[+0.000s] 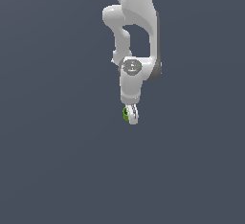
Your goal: Pick up the object and move it to a goal position.
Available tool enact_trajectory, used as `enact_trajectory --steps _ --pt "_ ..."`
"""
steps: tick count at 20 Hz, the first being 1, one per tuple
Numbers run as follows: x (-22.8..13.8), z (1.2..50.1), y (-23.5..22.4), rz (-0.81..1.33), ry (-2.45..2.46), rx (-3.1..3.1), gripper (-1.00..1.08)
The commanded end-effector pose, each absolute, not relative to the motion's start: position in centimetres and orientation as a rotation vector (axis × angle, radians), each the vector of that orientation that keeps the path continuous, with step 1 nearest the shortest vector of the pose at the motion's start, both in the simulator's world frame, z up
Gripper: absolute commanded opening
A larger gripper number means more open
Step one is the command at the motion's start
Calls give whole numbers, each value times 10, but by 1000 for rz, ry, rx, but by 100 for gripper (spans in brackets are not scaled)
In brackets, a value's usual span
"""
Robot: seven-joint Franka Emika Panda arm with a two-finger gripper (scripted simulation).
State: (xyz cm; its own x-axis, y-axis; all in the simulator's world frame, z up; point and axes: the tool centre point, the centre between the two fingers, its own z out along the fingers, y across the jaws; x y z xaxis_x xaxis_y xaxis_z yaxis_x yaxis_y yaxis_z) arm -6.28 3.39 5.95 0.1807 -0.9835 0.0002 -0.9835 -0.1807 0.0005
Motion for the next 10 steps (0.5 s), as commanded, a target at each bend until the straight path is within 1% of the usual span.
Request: enact_trajectory --steps 1,6,7,10 --pt "-63 49 34 0 -2012 2413 100" --pt "-62 42 34 0 -2012 2412 100" --pt "-62 42 34 0 -2012 2412 -100" --pt "-62 42 34 0 -2012 2412 -100"
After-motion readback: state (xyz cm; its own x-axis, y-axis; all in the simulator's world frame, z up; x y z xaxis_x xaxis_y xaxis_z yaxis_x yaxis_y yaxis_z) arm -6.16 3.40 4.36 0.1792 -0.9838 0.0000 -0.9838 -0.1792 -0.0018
